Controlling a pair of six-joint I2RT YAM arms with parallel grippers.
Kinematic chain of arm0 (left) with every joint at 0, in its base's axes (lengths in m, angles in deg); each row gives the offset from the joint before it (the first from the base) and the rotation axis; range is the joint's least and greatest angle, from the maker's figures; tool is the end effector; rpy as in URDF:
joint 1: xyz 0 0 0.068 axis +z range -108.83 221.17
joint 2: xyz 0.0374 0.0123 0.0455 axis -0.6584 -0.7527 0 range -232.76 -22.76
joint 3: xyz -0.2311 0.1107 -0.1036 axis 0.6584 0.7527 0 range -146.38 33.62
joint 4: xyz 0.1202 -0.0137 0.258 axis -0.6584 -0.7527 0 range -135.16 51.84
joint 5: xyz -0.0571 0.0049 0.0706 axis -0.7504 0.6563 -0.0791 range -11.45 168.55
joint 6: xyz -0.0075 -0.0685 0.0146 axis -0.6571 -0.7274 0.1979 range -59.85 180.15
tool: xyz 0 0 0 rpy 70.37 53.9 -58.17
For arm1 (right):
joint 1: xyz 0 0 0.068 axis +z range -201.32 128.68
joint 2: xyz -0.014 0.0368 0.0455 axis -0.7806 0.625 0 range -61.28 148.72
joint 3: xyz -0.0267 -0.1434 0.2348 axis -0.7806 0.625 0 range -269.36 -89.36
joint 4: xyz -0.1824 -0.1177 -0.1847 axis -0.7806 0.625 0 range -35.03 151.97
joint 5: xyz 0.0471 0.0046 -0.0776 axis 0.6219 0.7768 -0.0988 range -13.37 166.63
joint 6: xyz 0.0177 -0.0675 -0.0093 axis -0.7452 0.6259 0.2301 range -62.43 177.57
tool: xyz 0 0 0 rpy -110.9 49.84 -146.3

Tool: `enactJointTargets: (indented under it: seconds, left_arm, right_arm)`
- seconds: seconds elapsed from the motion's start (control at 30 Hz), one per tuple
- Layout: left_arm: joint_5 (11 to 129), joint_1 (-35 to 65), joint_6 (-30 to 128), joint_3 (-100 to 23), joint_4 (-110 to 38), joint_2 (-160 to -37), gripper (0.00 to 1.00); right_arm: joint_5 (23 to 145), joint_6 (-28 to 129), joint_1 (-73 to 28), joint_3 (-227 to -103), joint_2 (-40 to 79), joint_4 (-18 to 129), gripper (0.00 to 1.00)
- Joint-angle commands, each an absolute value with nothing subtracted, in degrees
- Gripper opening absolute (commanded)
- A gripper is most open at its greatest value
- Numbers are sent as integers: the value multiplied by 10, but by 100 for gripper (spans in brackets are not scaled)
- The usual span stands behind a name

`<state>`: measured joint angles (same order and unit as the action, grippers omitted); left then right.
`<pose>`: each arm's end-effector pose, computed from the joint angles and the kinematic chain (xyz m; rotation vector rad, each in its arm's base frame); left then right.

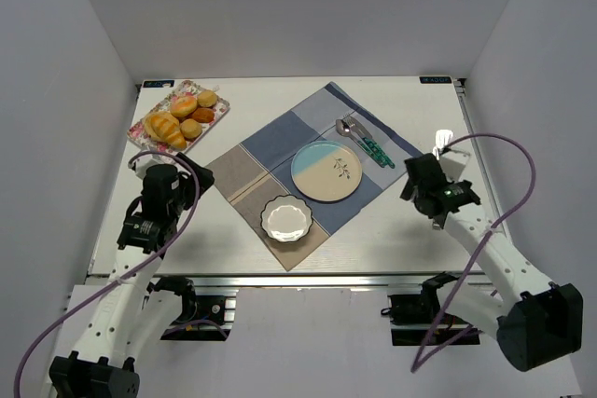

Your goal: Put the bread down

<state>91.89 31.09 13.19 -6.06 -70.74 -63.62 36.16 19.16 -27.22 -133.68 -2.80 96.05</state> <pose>0.1961 -0.0214 0.2707 -0.8095 2.0028 -0.3285 0.2194 0.0573 0.2371 0.5390 2.2039 -0.3443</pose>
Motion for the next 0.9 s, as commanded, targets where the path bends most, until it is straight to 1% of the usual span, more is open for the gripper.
enactJointTargets:
  seconds: [0.0, 0.03, 0.13, 0.2, 0.3, 0.4, 0.47, 0.5, 0.53, 0.57, 0.63, 0.67, 0.73, 0.77, 0.83, 0.87]
  left_arm:
    - [881, 311, 148, -44, -658, -646, 98]
    - [878, 311, 151, -43, -657, -650, 98]
    - [865, 310, 158, -41, -650, -664, 98]
    - [862, 310, 160, -34, -636, -671, 98]
    - [858, 311, 166, -36, -632, -682, 98]
    - [859, 311, 169, -38, -632, -687, 98]
    - [859, 311, 170, -36, -630, -685, 98]
    - [859, 311, 170, -36, -631, -685, 98]
    - [860, 311, 170, -35, -631, -683, 98]
    - [864, 311, 170, -35, -633, -681, 98]
    - [865, 311, 169, -35, -636, -679, 98]
    - [869, 311, 169, -36, -638, -678, 98]
    - [868, 310, 169, -36, -637, -678, 98]
    - [866, 311, 169, -37, -637, -678, 98]
    - [863, 311, 170, -38, -637, -679, 98]
    - [860, 311, 171, -38, -636, -679, 98]
  right_arm:
    - [401, 211, -366, -1319, -29, 938, 89]
    - [420, 214, -406, -1319, -20, 934, 89]
    - [407, 214, -440, -1321, 2, 920, 89]
    - [396, 222, -443, -1315, 25, 897, 89]
    - [416, 262, -444, -1302, 76, 838, 89]
    - [419, 295, -445, -1308, 129, 776, 88]
    - [416, 305, -446, -1329, 155, 764, 87]
    - [414, 304, -446, -1337, 179, 768, 84]
    - [411, 303, -446, -1349, 190, 769, 82]
    - [409, 296, -447, -1352, 209, 771, 78]
    - [404, 295, -451, -1357, 227, 773, 74]
    - [400, 288, -452, -1360, 245, 775, 68]
    - [396, 282, -453, -1362, 258, 776, 61]
    - [400, 281, -454, -1364, 267, 775, 51]
    - [410, 283, -453, -1366, 271, 775, 41]
    - [417, 285, -454, -1369, 268, 775, 32]
